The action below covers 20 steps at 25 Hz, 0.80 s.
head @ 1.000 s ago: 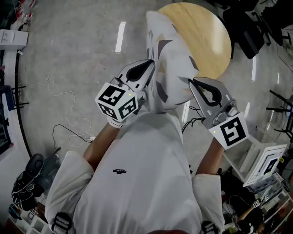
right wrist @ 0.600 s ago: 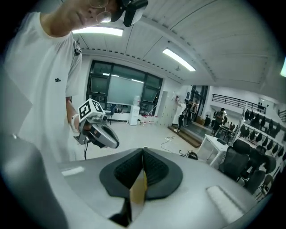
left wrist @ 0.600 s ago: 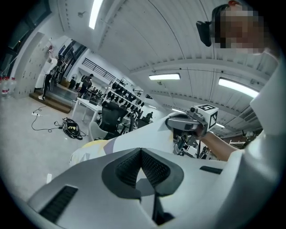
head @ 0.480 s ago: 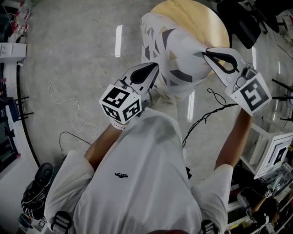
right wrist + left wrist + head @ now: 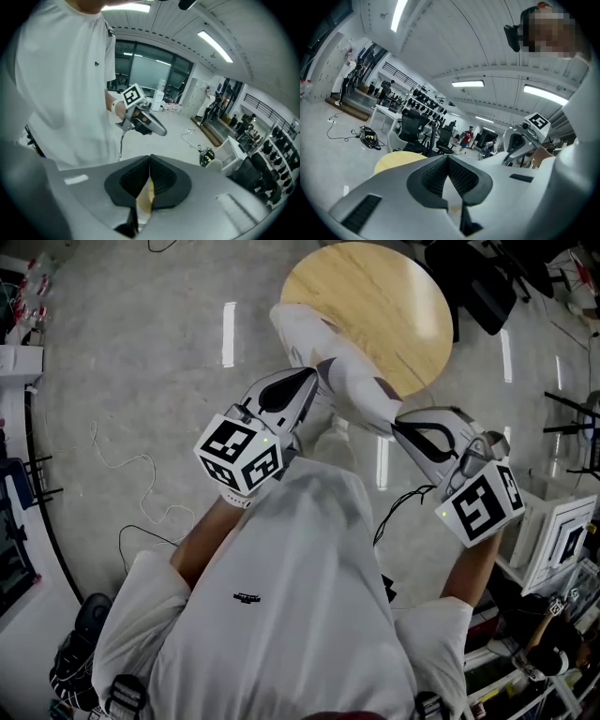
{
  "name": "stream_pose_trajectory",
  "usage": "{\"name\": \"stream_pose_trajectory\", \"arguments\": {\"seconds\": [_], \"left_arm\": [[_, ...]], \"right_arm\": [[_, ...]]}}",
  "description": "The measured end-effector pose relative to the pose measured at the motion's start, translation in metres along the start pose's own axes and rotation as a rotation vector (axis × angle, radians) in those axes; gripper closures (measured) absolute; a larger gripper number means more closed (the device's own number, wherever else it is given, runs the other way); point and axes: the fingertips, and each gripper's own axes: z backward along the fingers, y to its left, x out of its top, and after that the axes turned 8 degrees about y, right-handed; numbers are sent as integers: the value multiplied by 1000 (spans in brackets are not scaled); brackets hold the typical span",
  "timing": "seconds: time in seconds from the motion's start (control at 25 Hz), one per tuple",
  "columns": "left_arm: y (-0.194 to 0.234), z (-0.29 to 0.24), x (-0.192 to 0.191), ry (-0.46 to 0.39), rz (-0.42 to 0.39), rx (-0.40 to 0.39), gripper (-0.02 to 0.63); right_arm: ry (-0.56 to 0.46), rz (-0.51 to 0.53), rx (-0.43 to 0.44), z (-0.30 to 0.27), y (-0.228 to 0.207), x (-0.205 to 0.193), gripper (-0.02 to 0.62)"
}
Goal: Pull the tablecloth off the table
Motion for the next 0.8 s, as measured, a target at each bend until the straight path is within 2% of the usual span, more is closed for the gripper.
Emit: {"name": "stream_pose_trajectory", "arguments": {"seconds": [0.16,0.4,0.56,0.8], "left_arm": [[-7,-2,0,-1,-2,-18,598],[-15,5,-6,24,-22,-54,598],[-24,21,-19,74,-84,-82,598],[-30,19,-22,91,-79,-84,598]], "right_arm": [[-13,5,105,7,40,6,583],[-53,-54,152,-9,52,16,583],[-28,-12,233,-29,85,30,583],[-36,42,303,-38,99,30,583]]}}
